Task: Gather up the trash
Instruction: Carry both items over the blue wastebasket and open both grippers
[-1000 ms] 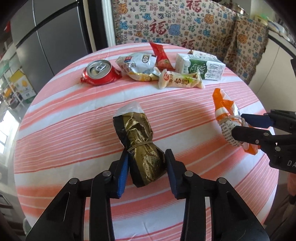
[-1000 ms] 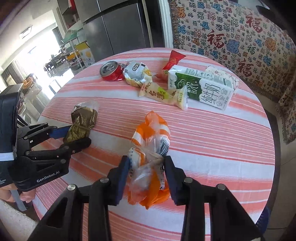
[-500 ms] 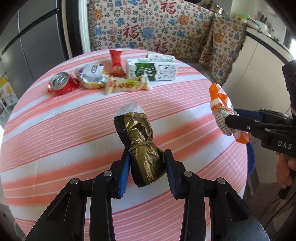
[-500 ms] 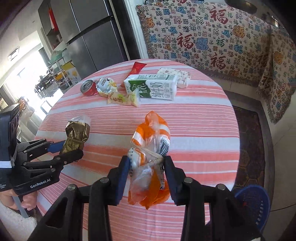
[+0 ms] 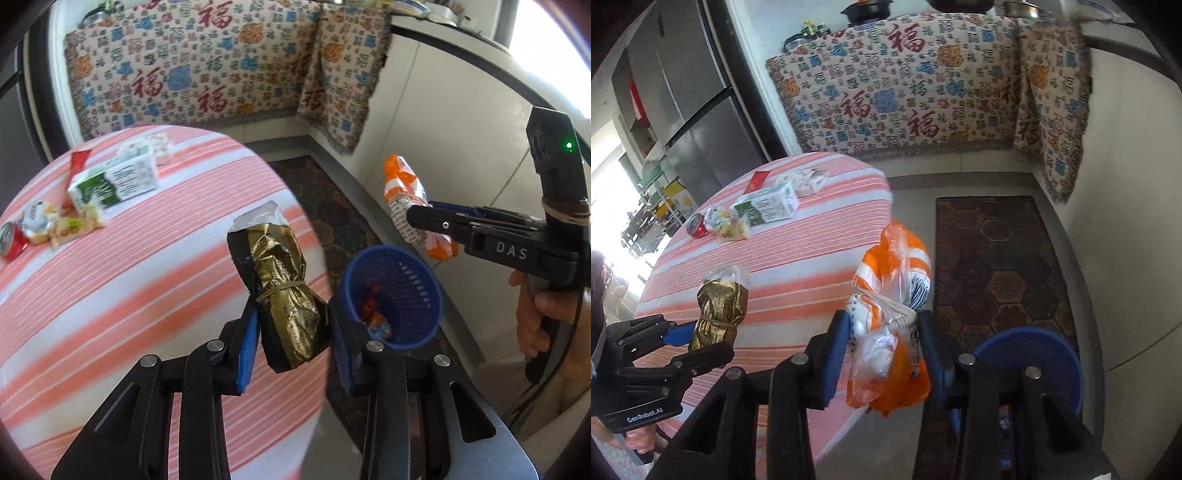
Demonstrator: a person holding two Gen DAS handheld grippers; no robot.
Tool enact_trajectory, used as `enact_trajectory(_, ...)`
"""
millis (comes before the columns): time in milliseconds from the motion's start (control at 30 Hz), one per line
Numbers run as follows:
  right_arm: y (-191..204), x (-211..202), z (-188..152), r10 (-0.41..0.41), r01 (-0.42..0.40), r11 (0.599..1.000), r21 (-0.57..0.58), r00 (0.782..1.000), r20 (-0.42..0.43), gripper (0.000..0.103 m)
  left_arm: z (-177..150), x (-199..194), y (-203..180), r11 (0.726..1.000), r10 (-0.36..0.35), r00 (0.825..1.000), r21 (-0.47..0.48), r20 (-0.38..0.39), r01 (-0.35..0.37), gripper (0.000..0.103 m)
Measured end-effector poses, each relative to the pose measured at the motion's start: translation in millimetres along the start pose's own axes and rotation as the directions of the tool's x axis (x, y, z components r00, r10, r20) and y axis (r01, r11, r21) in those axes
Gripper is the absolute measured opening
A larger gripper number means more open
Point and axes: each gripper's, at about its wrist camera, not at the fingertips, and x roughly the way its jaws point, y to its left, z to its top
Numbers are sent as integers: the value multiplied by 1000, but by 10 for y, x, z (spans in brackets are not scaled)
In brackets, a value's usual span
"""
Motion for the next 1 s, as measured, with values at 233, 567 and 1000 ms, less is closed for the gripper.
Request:
enact_trajectory(233, -883, -200, -272, -126, 127, 983, 132, 992, -12, 39, 185, 542, -781, 990, -126, 990, 55, -65, 129, 36)
enact_trajectory(567, -1698, -148, -486, -185, 199, 949, 246, 979, -79, 39, 301, 1285, -1473, 975, -176, 975, 115, -139, 192, 37)
enact_trajectory(1000, -2114, 85, -597, -172, 203, 922, 330, 978, -118, 47, 259, 1813, -1777, 949, -213, 958, 194, -192, 250, 81)
